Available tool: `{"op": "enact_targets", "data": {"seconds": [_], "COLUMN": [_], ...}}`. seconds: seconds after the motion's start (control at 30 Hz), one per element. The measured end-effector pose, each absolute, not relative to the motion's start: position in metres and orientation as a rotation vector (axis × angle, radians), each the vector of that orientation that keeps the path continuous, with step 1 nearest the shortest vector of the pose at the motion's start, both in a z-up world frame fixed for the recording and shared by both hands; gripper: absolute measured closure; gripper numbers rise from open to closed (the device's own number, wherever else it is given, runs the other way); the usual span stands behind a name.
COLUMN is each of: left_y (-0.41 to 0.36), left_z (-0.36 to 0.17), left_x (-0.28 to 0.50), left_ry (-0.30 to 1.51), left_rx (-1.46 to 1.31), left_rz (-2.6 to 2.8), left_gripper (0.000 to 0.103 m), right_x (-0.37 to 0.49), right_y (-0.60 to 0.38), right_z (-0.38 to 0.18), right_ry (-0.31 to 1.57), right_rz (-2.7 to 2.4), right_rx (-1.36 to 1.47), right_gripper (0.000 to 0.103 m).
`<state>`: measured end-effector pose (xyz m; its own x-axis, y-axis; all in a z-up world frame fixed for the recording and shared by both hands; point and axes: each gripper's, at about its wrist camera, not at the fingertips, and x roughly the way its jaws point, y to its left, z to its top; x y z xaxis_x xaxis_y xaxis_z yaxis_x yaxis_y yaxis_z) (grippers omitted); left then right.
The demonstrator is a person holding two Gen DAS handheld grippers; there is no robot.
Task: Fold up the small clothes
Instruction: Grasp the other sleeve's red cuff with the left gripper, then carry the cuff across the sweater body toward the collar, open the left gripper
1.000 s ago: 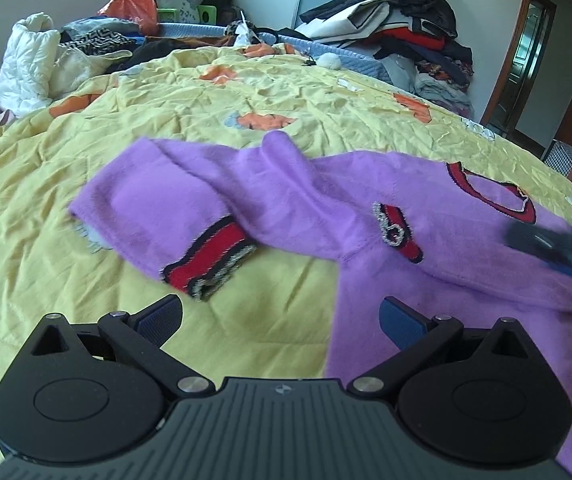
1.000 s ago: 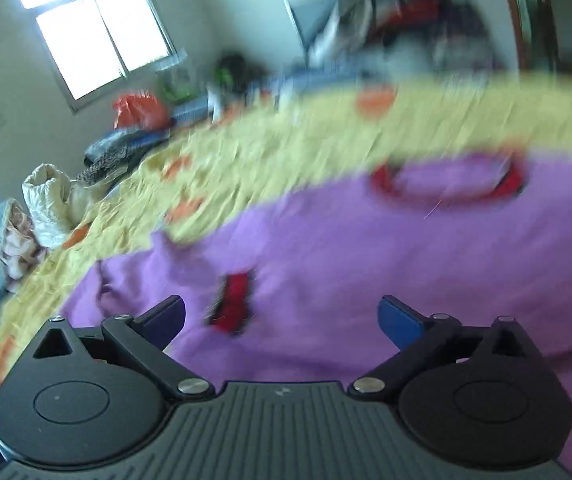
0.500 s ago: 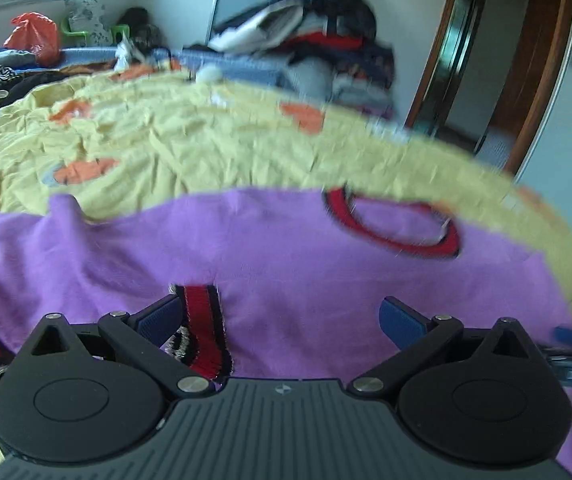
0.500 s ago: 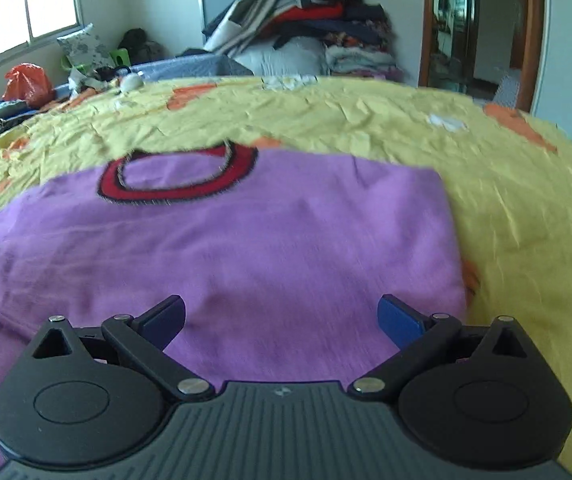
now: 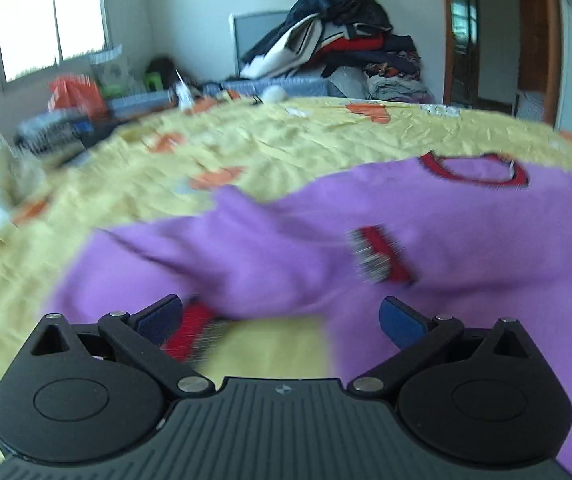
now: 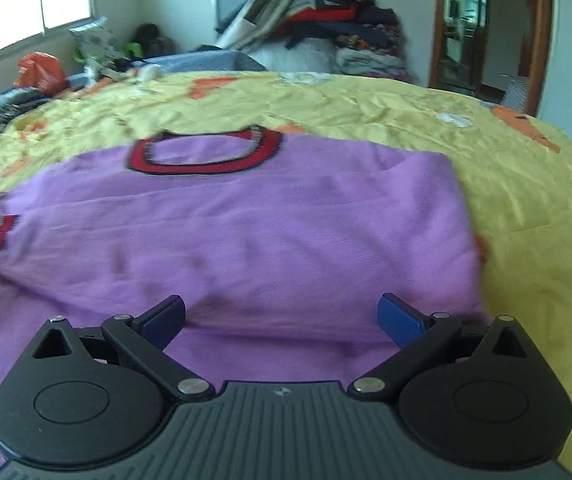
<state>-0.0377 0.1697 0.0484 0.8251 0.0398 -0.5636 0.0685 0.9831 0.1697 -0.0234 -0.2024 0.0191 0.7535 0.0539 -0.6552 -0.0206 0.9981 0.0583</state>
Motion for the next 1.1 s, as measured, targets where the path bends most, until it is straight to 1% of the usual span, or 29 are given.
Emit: {"op": "enact_targets", "data": {"seconds": [0.1, 0.2, 0.3, 0.43, 0.5, 0.6, 0.7, 0.8, 0.87, 0.93, 0.97, 1.03, 1.1], "left_y": [0.197, 0.217, 0.228, 0.229, 0.236, 0.251, 0.268, 0.278, 0.283, 0.282, 0.281, 0.278, 0.276], "left_z": [0.043, 0.030, 0.022, 0.015, 0.018, 0.020, 0.023, 0.021, 0.022, 0.023, 0.023, 0.022, 0.023], "left_x": [-0.058, -0.062, -0.052, -0.041, -0.038, -0.035, -0.023, -0.016, -0.011, -0.010, -0.010, -0.011, -0.012], "left_ry": [0.543, 0.531, 0.572, 0.550, 0.563, 0.580, 0.632, 0.639, 0.660, 0.653, 0.653, 0.656, 0.660], "left_rx": [0.364, 0.502, 0.511, 0.608, 0.613, 0.625, 0.558, 0.509, 0.453, 0.438, 0.436, 0.437, 0.449], "left_rz": [-0.028, -0.034, -0.093, -0.120, -0.169, -0.268, -0.371, -0.431, -0.459, -0.440, -0.432, -0.413, -0.389], "left_gripper": [0.000, 0.000, 0.000, 0.003, 0.008, 0.008, 0.009, 0.010, 0.023, 0.050, 0.058, 0.078, 0.088], "right_x": [-0.031, -0.034, -0.033, -0.031, -0.031, -0.032, -0.032, -0.032, -0.031, -0.032, -0.032, -0.031, -0.031], "right_y": [-0.193, -0.188, -0.192, -0.196, -0.196, -0.196, -0.194, -0.192, -0.191, -0.193, -0.194, -0.196, -0.195], "right_z": [0.017, 0.017, 0.015, 0.014, 0.013, 0.013, 0.013, 0.013, 0.013, 0.013, 0.013, 0.013, 0.012], "right_ry": [0.697, 0.679, 0.679, 0.680, 0.679, 0.675, 0.676, 0.677, 0.677, 0.673, 0.673, 0.672, 0.673], "right_rz": [0.048, 0.034, 0.035, 0.032, 0.033, 0.029, 0.022, 0.011, 0.003, -0.005, -0.010, -0.017, -0.022], "right_rx": [0.046, 0.032, 0.066, 0.084, 0.082, 0.092, 0.081, 0.074, 0.073, 0.084, 0.092, 0.099, 0.097], "right_gripper": [0.000, 0.000, 0.000, 0.000, 0.000, 0.000, 0.000, 0.000, 0.000, 0.000, 0.000, 0.000, 0.000]}}
